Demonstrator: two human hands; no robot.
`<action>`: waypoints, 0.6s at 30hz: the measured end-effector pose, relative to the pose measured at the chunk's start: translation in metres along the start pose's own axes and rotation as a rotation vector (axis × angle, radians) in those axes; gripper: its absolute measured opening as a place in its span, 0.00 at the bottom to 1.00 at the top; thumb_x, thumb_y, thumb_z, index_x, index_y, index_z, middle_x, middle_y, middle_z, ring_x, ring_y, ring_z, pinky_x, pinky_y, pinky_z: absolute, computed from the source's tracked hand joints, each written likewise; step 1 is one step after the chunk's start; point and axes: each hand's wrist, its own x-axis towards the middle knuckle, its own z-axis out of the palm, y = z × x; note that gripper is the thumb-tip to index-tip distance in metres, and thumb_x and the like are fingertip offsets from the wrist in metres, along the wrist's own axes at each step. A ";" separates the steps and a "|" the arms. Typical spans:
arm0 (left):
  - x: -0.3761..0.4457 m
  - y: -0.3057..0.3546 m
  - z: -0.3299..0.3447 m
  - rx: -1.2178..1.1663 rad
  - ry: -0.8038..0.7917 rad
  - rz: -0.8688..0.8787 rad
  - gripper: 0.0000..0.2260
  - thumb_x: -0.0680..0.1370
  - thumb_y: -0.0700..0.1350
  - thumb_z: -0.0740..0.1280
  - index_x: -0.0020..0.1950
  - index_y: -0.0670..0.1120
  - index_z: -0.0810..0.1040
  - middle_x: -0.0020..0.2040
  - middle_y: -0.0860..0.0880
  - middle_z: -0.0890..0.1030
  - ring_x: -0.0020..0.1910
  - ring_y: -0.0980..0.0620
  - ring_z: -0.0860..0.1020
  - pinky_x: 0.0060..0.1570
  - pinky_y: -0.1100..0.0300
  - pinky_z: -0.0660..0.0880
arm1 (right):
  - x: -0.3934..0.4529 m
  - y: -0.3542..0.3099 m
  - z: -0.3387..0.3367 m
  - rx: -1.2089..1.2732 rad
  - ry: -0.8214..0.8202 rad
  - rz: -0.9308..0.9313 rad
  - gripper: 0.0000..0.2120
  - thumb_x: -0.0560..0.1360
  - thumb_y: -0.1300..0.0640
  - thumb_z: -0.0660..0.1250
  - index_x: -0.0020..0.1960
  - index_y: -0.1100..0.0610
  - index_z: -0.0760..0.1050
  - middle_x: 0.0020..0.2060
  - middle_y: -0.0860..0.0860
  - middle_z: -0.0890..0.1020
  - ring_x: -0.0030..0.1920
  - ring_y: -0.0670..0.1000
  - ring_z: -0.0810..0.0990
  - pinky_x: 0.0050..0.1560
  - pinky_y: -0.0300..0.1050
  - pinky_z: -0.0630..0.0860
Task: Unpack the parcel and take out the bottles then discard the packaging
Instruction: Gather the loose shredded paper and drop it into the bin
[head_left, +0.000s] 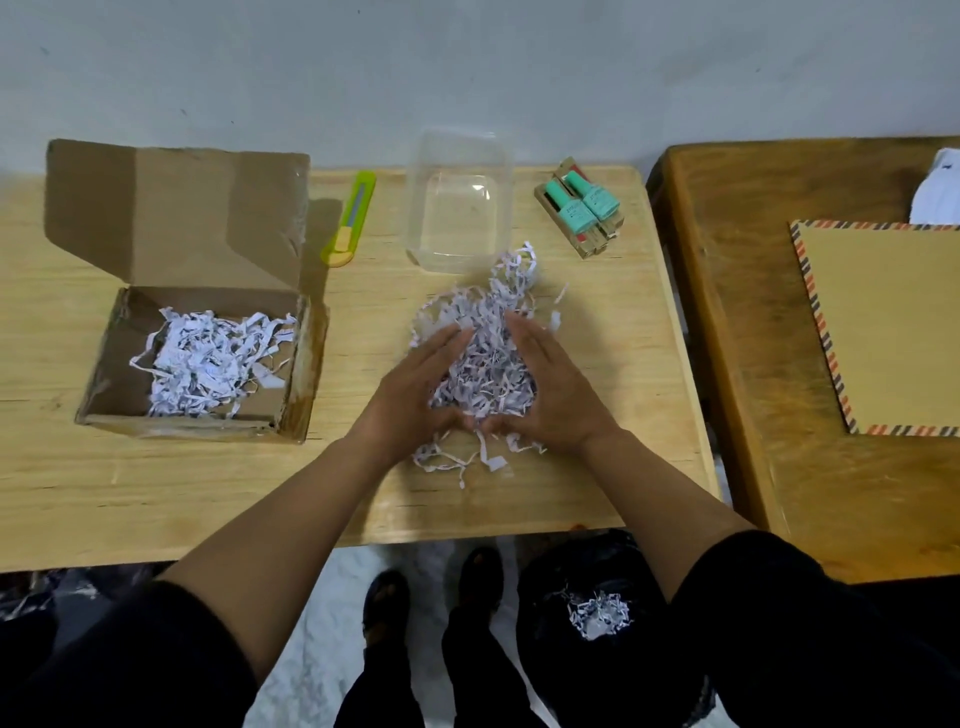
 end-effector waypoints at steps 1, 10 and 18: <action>-0.001 0.001 -0.001 -0.022 0.024 -0.007 0.40 0.65 0.41 0.76 0.73 0.46 0.62 0.73 0.46 0.65 0.71 0.55 0.60 0.70 0.63 0.59 | 0.001 -0.001 0.002 0.011 0.013 -0.006 0.52 0.62 0.41 0.74 0.75 0.57 0.51 0.74 0.54 0.59 0.72 0.44 0.52 0.71 0.37 0.52; 0.002 0.019 -0.002 -0.158 0.175 -0.106 0.20 0.67 0.34 0.73 0.59 0.43 0.80 0.56 0.43 0.82 0.56 0.53 0.76 0.52 0.77 0.64 | 0.005 -0.012 0.009 -0.037 0.126 0.006 0.27 0.66 0.60 0.73 0.64 0.63 0.72 0.58 0.63 0.76 0.59 0.62 0.74 0.58 0.50 0.73; 0.007 0.047 -0.028 -0.192 0.117 -0.043 0.16 0.70 0.34 0.71 0.57 0.43 0.81 0.56 0.42 0.82 0.56 0.50 0.78 0.51 0.72 0.66 | -0.014 -0.043 -0.015 -0.063 0.271 0.113 0.21 0.66 0.60 0.73 0.58 0.63 0.77 0.50 0.61 0.80 0.52 0.59 0.79 0.50 0.37 0.69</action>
